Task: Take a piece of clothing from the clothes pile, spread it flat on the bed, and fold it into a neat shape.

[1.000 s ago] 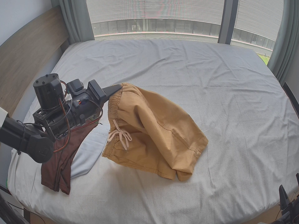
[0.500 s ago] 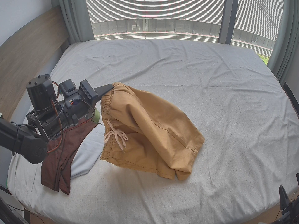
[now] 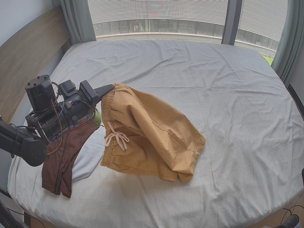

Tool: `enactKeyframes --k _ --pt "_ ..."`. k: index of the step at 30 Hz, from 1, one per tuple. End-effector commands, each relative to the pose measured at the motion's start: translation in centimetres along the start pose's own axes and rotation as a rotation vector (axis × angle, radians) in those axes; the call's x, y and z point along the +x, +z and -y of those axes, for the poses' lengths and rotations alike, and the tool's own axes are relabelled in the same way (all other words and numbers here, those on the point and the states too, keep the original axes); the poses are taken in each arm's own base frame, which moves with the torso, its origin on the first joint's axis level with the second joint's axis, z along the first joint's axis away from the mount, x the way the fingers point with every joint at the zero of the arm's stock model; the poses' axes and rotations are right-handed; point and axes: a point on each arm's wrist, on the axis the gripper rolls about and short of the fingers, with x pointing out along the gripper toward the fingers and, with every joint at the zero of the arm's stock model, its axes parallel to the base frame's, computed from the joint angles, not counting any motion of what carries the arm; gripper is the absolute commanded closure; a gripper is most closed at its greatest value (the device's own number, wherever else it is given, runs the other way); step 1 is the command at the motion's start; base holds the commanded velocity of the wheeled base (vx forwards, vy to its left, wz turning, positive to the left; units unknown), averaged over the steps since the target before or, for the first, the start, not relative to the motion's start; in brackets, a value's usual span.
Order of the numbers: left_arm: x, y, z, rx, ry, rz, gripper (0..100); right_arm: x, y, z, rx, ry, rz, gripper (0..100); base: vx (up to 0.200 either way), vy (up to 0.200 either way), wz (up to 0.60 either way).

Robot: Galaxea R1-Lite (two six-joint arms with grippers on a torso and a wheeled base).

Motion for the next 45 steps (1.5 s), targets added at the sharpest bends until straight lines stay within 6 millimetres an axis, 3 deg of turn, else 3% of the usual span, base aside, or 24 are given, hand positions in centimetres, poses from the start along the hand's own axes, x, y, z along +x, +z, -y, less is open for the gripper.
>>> enactKeyframes --k 1,12,17,25,27,28,45 --pt "0.0 -0.1 0.0 0.0 0.001 -0.003 100 7.0 3.8 -0.9 0.099 0.213 -0.243 0 0.0 0.0 0.0" --pt "0.0 -0.1 0.0 0.002 0.0 -0.004 100 16.0 7.5 -3.2 0.131 0.318 -0.299 0 0.0 0.0 0.0" --pt "0.0 -0.1 0.0 0.002 0.001 -0.003 100 17.2 7.2 -3.5 0.147 0.34 -0.313 0 0.0 0.0 0.0" --pt "0.0 -0.3 -0.4 0.0 0.01 -0.008 100 20.6 4.3 -4.2 0.242 0.358 -0.374 0 0.0 0.0 0.0" --pt "0.0 -0.3 -0.4 0.0 0.01 -0.008 100 20.6 4.3 -4.2 0.242 0.358 -0.374 0 0.0 0.0 0.0" --pt "0.0 -0.3 -0.5 0.018 0.013 -0.009 100 21.8 2.9 -4.5 0.272 0.346 -0.425 0 0.0 0.0 0.0" --pt "-0.1 -0.3 -0.8 0.029 0.024 -0.008 100 24.8 -1.4 -5.3 0.401 0.379 -0.564 0 0.0 0.0 0.0"
